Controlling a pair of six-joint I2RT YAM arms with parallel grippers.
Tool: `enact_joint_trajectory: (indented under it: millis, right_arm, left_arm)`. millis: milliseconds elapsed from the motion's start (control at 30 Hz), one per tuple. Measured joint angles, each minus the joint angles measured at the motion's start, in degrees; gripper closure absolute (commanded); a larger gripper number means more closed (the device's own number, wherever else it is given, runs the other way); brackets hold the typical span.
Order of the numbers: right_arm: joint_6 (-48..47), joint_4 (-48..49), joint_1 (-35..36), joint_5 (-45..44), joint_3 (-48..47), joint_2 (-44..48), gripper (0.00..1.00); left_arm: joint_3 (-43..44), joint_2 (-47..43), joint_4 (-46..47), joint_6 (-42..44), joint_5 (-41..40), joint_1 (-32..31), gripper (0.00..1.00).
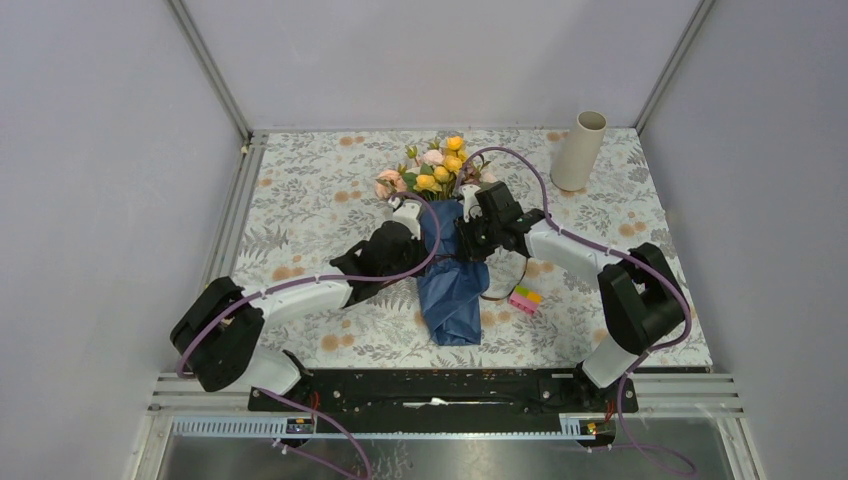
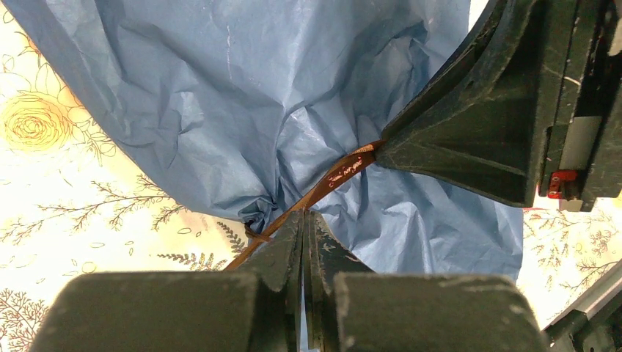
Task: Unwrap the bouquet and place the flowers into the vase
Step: Untie the ribbon from the wrapping paper.
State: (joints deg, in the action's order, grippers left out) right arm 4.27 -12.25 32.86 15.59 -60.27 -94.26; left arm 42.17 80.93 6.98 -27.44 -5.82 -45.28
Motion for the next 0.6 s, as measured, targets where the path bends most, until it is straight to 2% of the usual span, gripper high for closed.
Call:
enact_joint_trajectory:
  millis: [200,600]
  right_arm:
    - [0.1,0.1,0.0,0.1,0.0,-0.2,0.75]
    - [2.1,0.3,0.0,2.8,0.0,1.7,0.65]
  left_arm:
    - [0.0,-0.3,0.0,0.0,-0.1,0.0,1.0]
    - [-4.3,-1.5,-0.6,-0.3,-0.7,0.0,1.0]
